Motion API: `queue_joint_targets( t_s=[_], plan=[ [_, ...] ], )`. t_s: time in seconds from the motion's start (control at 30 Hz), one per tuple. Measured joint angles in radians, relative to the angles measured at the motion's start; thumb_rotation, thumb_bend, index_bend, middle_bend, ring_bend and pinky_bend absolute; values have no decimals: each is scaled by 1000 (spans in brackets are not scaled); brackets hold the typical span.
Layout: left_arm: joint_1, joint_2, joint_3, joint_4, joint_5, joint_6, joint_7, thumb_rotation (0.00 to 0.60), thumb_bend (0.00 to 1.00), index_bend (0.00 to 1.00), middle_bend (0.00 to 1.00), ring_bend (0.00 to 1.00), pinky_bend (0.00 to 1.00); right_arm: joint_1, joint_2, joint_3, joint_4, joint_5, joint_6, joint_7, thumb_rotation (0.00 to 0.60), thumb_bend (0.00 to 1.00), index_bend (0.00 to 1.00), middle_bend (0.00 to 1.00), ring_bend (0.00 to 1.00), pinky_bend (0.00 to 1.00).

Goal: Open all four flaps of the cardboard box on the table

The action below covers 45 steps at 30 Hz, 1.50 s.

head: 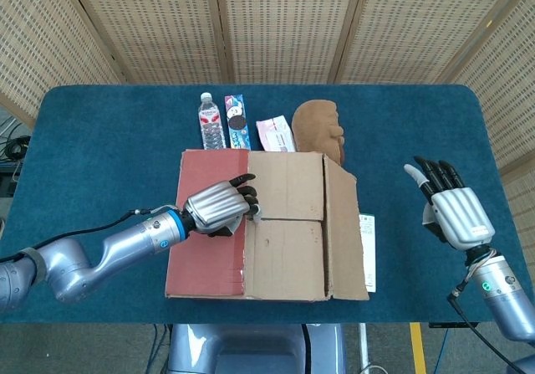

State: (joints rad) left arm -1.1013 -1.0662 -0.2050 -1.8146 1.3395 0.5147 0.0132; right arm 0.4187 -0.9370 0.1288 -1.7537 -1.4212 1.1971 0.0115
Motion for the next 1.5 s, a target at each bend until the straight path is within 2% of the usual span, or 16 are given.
queue_joint_targets(
  t_s=[0.43,0.83,1.5],
  plan=[
    [15,74,6,-41,11,28,-24,513,1000,380,429,247,0,0,-6,10,2,5,-4,-2,600,1000,22,0,0,0],
    [52,184,-3,-108,58,81,-58,512,1000,379,445,260,0,-6,0,14,-6,3,3,-4,600,1000,22,0,0,0],
    [209,464,13,-244,214,229,-136,513,1000,379,456,269,0,-6,11,14,-20,-1,-10,-22,600,1000,22,0,0,0]
  ],
)
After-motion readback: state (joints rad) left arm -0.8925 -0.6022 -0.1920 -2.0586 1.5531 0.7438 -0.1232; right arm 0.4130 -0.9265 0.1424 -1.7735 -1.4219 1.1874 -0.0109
